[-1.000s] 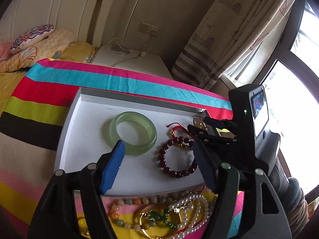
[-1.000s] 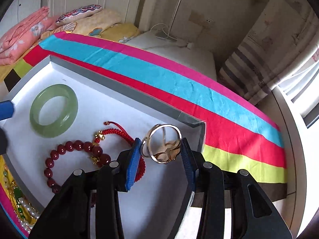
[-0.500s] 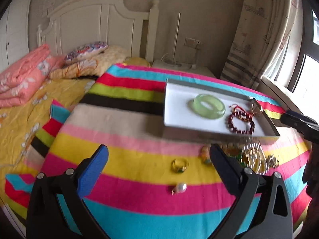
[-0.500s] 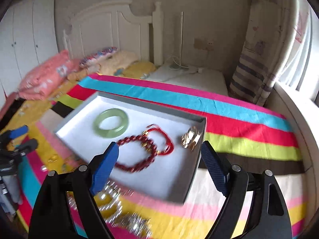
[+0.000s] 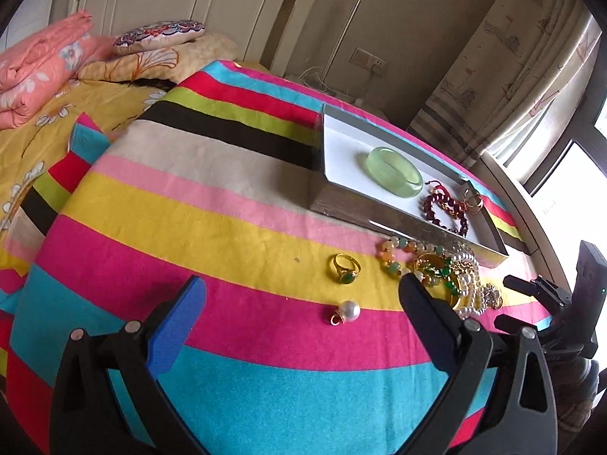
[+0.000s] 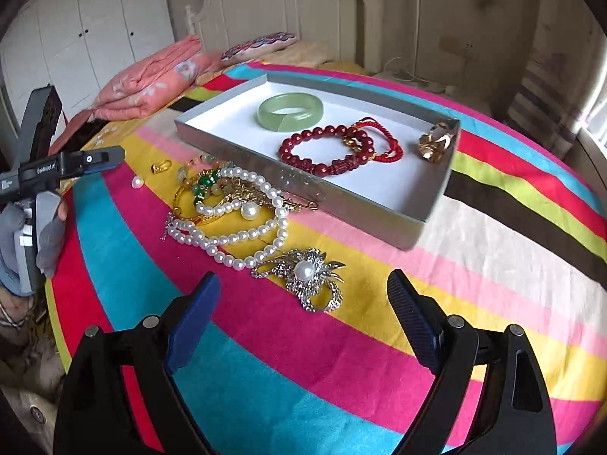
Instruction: Organize jewelry
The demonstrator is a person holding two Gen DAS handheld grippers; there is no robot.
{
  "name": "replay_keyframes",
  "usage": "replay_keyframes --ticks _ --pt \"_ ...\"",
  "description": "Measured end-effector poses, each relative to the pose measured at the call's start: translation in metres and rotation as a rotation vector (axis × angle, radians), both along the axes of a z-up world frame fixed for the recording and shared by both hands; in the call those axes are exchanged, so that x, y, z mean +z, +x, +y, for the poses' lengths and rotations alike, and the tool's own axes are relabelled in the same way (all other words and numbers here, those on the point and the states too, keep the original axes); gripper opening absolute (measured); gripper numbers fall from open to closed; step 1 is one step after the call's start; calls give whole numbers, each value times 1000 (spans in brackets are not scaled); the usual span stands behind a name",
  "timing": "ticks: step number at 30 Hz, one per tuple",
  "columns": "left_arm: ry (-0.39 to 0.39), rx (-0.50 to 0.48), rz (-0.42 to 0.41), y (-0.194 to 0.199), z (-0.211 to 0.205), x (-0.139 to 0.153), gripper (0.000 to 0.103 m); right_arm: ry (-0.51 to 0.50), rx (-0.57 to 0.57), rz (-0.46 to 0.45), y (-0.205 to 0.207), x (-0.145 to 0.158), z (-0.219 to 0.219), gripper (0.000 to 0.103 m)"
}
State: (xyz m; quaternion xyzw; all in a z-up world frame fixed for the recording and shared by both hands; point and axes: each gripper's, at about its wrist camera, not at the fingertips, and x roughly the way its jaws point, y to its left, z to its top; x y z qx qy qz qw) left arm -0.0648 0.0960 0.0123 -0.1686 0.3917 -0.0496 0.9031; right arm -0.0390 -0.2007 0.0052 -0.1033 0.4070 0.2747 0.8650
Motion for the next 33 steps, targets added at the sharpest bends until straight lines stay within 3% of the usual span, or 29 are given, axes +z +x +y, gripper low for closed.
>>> replay_keyframes --ticks 4,8,14,22,26,28,29,33 --pt "-5 -4 -2 0 -1 0 100 -52 55 33 6 -9 11 83" --pt "-10 -3 5 1 -1 0 100 -43 84 44 9 -10 11 82" --pt "-13 -3 12 3 -2 0 100 -39 112 26 -5 -6 11 42" --pt "-1 -10 16 3 -4 -1 100 -86 134 29 -17 -4 20 46" --pt "61 -38 3 1 -16 5 100 -78 124 26 -14 -5 22 48" --pt "118 -74 -5 -1 -30 9 100 -82 140 18 -21 -5 24 45" --pt "136 -91 -11 -2 -38 10 100 -86 143 8 -25 -5 24 34" --pt "126 -165 -1 -3 -64 11 100 -98 104 -32 -44 -4 18 34"
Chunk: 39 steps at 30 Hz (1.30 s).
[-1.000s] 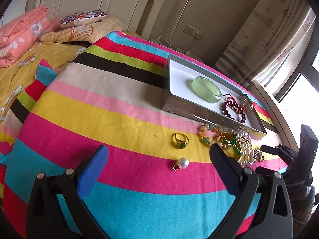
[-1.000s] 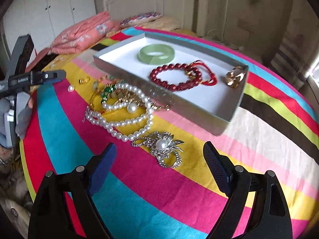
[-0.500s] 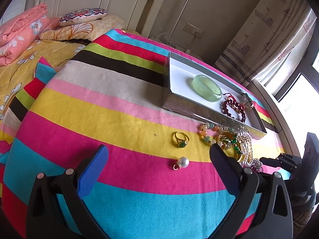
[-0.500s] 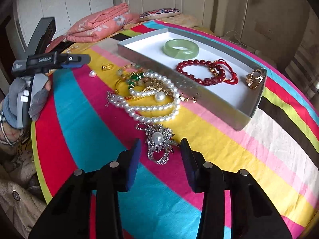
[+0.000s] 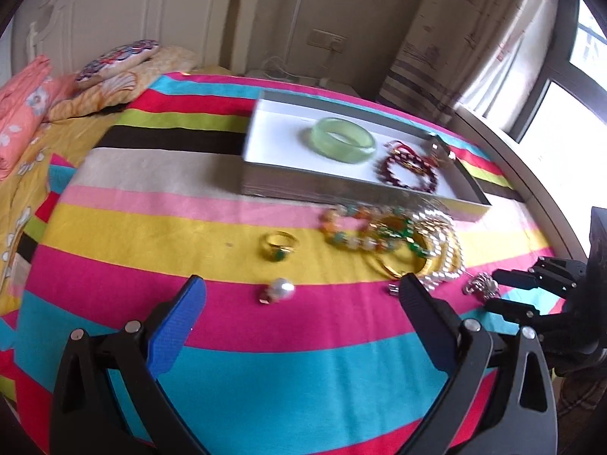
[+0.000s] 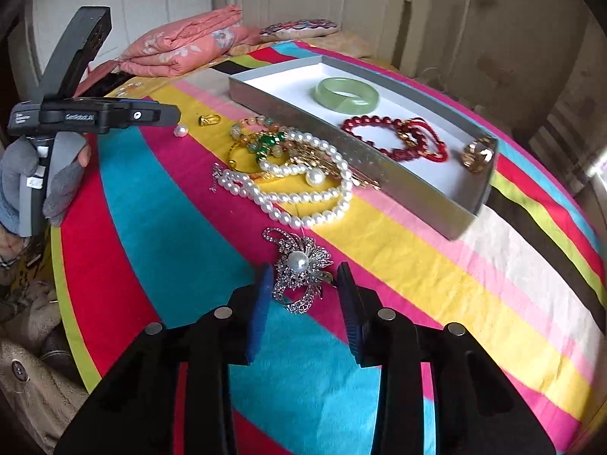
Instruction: Organize jewelry
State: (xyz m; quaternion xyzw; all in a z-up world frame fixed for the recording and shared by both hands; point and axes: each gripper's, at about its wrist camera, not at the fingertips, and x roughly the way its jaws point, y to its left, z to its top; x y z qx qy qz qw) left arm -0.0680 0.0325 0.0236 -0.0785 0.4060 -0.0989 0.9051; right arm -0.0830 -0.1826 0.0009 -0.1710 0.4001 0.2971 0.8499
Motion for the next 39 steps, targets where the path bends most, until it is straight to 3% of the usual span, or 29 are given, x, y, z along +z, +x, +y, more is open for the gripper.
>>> replay_keyframes --ticks 4,6,7,14,16,18,20,23,26,28,30,33,34,36,38,39 --pt "9 -75 5 1 -29 2 100 23 -82 -25 -9 2 -14 34" --pt "29 -105 4 4 -45 4 100 58 -99 -34 -13 6 -20 14" --pt "35 -116 6 7 -52 5 100 81 -116 -37 -14 7 -24 12" --pt "20 -147 30 21 -77 3 99 153 -160 12 -4 6 -39 13" --pt "19 -143 36 19 -74 -1 99 171 -169 30 -1 5 -41 26" --pt "20 -139 52 21 -71 -4 99 199 -164 33 -3 6 -44 67" --pt "20 -133 55 25 -72 -5 96 217 -145 22 -6 10 -44 74" --pt "21 -160 64 30 -80 -5 86 156 -107 22 -7 7 -31 68" --pt "42 -160 63 36 -89 -5 85 25 -98 18 -9 -4 -9 63" --pt "40 -155 70 39 -93 -6 86 30 -108 35 -7 -5 -5 58" --pt "44 -150 77 42 -96 -8 86 39 -127 28 -7 -4 -3 37" --pt "54 -145 80 44 -98 -9 83 36 -153 4 -10 -4 -2 37" --pt "58 -140 77 44 -98 -8 79 32 -160 -6 -11 -3 -2 37" --pt "53 -130 70 43 -99 -7 55 43 -161 -9 -13 -2 -4 37" --pt "31 -131 67 40 -99 -5 45 56 -169 -9 -13 -2 -6 37" --pt "20 -127 58 36 -98 -4 45 63 -170 -7 -13 -1 -7 37"
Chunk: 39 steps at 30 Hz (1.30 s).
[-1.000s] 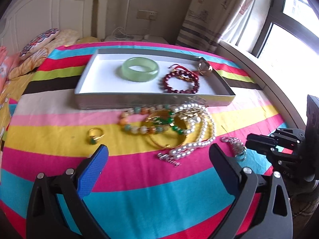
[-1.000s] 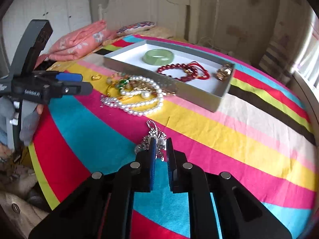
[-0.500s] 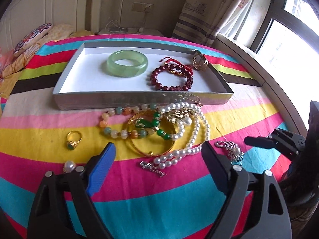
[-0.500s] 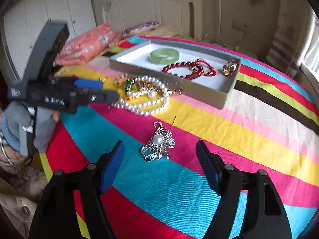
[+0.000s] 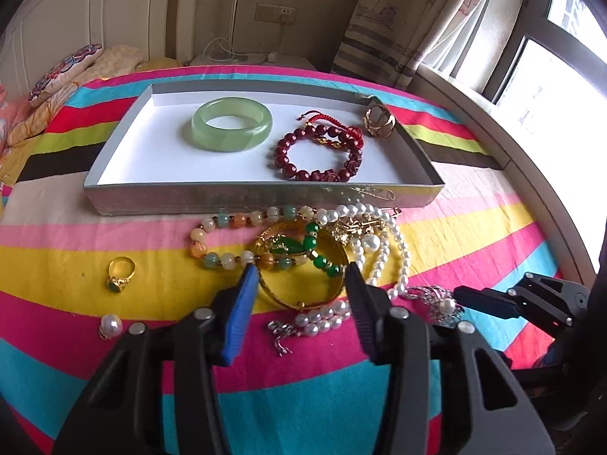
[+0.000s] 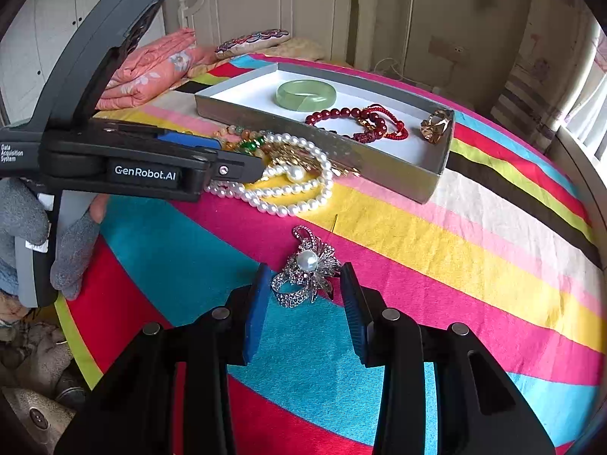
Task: Organize jewelry
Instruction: 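Grasp the pearl necklace with the left gripper and lift it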
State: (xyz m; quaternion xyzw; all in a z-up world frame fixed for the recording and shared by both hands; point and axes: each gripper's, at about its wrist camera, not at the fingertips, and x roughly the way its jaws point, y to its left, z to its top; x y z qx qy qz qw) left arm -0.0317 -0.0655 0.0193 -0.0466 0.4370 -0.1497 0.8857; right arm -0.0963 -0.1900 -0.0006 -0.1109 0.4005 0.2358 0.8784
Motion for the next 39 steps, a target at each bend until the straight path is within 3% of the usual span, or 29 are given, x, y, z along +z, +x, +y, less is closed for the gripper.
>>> replay_keyframes --ticks 4,7,13,16,21,23,29,32,36,39 --pt "-21 36 -64 -9 4 6 48 11 -3 -6 -2 1 -2 37" --pt "-28 18 -59 0 4 13 52 18 -7 -9 -2 2 -3 37" --pt "108 -139 -84 24 -35 18 51 53 -18 0 1 3 -8 37" --pt "213 -225 -97 29 -58 16 51 57 -21 2 2 3 -9 37" --pt "358 -389 -46 39 -79 4 50 80 -23 7 2 3 -13 37" --pt "361 -430 -30 44 -79 4 47 86 -23 10 3 2 -13 37" --pt "342 -504 -3 45 -82 3 18 96 -29 10 3 3 -15 37" --pt "297 -468 -57 37 -75 17 17 103 -31 10 2 3 -16 37" --pt "206 -477 -67 29 -65 41 18 104 -31 11 2 3 -16 38" --pt "256 -470 -77 24 -62 44 18 100 -31 12 2 3 -17 37"
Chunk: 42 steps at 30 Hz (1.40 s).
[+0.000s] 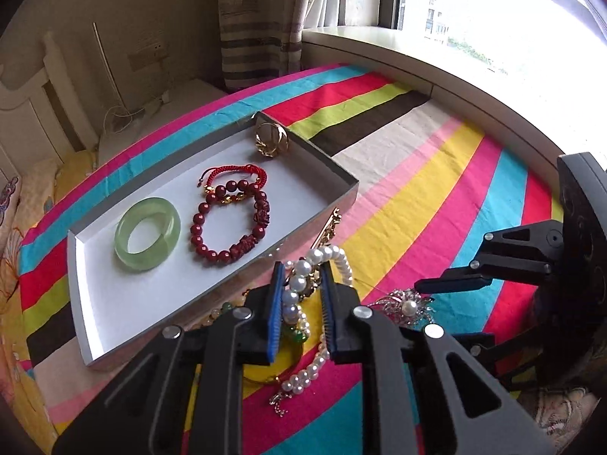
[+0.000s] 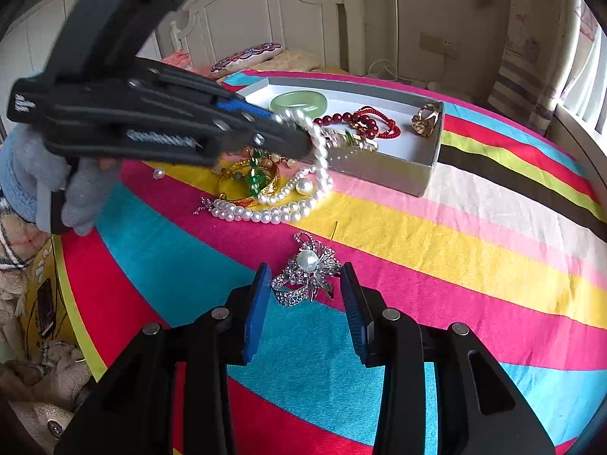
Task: Organize jewelry
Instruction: 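Grasp the pearl necklace with the left gripper and lift it, then carry the pearl necklace toward the tray with the left gripper while the right gripper grasps the silver brooch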
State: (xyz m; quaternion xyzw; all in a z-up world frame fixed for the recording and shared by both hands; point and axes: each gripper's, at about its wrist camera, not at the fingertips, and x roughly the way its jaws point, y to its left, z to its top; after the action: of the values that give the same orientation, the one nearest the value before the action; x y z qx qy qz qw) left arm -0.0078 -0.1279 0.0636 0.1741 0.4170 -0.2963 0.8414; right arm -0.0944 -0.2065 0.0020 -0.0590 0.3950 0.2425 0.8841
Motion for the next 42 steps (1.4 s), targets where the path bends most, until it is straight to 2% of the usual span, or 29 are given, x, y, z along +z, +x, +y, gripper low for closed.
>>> replay_keyframes --ticks 2,9,12,18,22,24,26,30,34,36,38,40,42 --pt "49 22 -8 1 2 -8 18 -3 -1 2 1 0 1 38" --pt "103 58 7 6 12 -39 21 -9 -10 7 2 -1 2 38" --pt "99 76 -22 3 17 -38 17 -8 -10 9 2 -1 2 38" --pt "11 57 -47 -16 25 -16 17 -4 -12 8 2 -2 1 38" --pt "69 70 -55 -24 28 -19 17 -6 -13 9 2 -2 1 38" --pt "97 88 -61 -27 32 -26 9 -7 -14 9 2 -2 1 38" --pt "113 106 -73 -30 37 -34 7 -7 -17 8 1 -2 1 38" --pt "71 103 -53 -33 46 -37 6 -8 -19 11 2 -3 0 38" --pt "-43 107 -12 -25 47 -21 13 -12 -18 16 2 -3 0 38" --pt "-62 76 -13 -24 37 -12 14 -12 -18 16 3 -3 0 38" --pt "-60 1 16 -28 21 -9 19 -13 -18 16 3 -3 0 38" --pt "-16 -69 24 -39 0 -14 20 -13 -16 16 2 -3 0 38" --pt "-13 -126 69 -46 -14 -24 21 -20 -22 12 1 -3 1 37"
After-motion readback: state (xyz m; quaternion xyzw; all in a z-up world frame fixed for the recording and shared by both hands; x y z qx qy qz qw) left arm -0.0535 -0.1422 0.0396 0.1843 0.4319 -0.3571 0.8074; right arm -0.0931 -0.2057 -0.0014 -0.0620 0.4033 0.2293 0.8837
